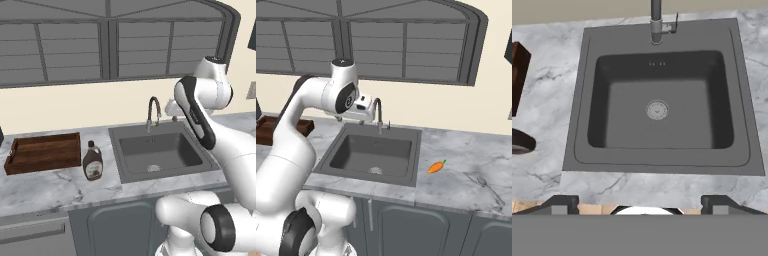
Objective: Pick up all produce items and place them in the sink. Turn on the sink faucet to wash them. Then turn the sink off and put them in the tray.
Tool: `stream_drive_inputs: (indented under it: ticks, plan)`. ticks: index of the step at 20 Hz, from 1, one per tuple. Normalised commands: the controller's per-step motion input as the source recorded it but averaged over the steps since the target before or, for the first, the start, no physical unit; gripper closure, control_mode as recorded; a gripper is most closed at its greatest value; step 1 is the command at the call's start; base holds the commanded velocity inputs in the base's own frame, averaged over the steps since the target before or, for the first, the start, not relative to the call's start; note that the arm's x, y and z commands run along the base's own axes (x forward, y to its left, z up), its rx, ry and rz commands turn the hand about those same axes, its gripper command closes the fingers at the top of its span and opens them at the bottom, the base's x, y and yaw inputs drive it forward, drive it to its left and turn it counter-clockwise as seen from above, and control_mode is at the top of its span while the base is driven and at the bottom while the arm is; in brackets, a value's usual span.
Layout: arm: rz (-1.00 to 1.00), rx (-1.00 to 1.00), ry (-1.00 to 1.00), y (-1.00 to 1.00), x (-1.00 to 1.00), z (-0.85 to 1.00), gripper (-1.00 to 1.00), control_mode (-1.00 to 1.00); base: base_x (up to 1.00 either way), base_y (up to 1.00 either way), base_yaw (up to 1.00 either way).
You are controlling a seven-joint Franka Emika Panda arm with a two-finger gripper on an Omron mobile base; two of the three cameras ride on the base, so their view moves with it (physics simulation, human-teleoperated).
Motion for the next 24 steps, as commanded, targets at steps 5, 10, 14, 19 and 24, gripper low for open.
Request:
stream_drive_inputs:
  ticks: [5,10,14,19,24]
  plan:
    - [-0.06,0.01,0.0,-0.67,0.0,-0.1,-1.0,-1.0,0.0,0.0,0.0]
    - [-0.04,0.0,0.0,-0.57,0.0,-0.13,-1.0,-1.0,0.0,0.0,0.0]
    - [-0.02,0.0,0.0,-0.55,0.0,-0.18,-1.0,-1.0,0.0,0.0,0.0]
    - [-0.04,0.0,0.0,-0.55,0.0,-0.22,-1.0,-1.0,0.0,0.0,0.0]
    - [-0.05,0.0,0.01,-0.45,0.0,-0.25,-1.0,-1.0,0.0,0.0,0.0]
